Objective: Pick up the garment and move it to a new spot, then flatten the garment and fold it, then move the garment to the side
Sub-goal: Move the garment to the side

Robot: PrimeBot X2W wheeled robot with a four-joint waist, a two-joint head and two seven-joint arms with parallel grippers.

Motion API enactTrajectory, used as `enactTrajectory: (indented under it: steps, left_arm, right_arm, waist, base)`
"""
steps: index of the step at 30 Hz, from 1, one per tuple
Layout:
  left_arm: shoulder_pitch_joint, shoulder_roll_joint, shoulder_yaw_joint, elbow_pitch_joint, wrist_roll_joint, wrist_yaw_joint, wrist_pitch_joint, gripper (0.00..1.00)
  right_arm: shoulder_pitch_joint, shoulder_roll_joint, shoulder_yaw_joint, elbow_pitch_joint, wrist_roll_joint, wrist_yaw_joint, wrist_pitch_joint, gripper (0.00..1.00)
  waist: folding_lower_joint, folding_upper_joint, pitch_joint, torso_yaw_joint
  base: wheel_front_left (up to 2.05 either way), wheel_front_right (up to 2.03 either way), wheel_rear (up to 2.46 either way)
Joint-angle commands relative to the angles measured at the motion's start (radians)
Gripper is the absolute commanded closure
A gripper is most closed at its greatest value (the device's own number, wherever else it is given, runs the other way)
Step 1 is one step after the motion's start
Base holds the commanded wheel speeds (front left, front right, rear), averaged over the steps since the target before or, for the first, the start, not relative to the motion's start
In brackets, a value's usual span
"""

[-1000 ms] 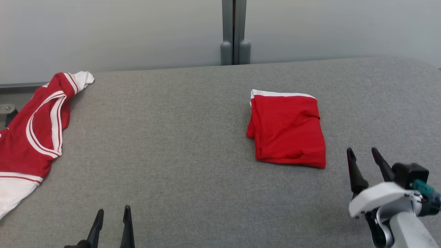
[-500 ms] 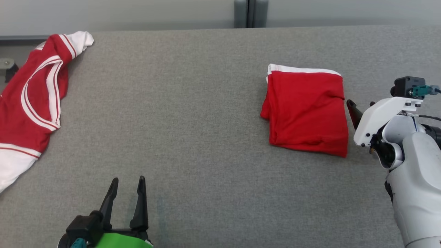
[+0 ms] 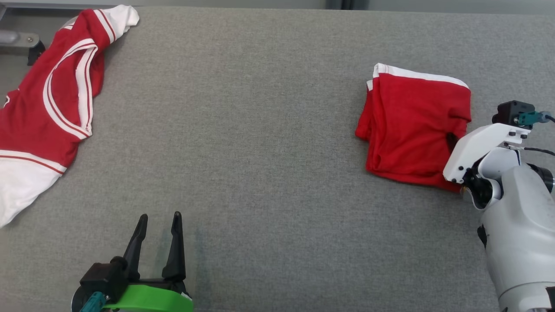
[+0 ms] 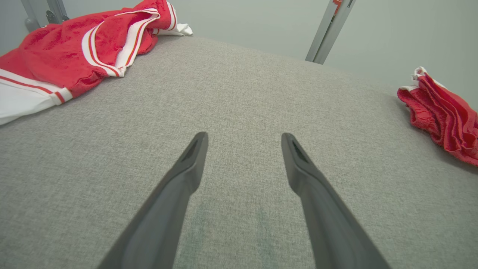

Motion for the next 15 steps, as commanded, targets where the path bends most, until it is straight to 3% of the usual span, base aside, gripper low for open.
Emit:
enactTrajectory:
  steps: [1,11,15]
  left_arm:
    - [-0.008,0.002,0.005,-0.004,-0.004,-0.003,0.000,0.00]
    - [-0.047,0.004,0.036,-0.040,0.058,-0.004,0.000,0.00]
    - [-0.108,0.043,0.012,-0.062,0.071,-0.004,0.000,0.00]
  right_arm:
    - [0.002,0.011,-0.006,0.020,0.009,-0.002,-0.009,1.00]
    - [-0.052,0.016,-0.008,0.030,0.020,-0.002,-0.083,1.00]
    - [-0.078,0.000,-0.033,0.025,-0.003,-0.002,-0.134,1.00]
  waist:
    - [0.0000,0.0000,0.000,-0.024]
    - [0.0000,0.0000,0.089,-0.252]
    - [0.0000,0.0000,0.179,-0.317]
  base:
    - [0.00,0.00,0.00]
    - [0.00,0.00,0.00]
    - [0.00,0.00,0.00]
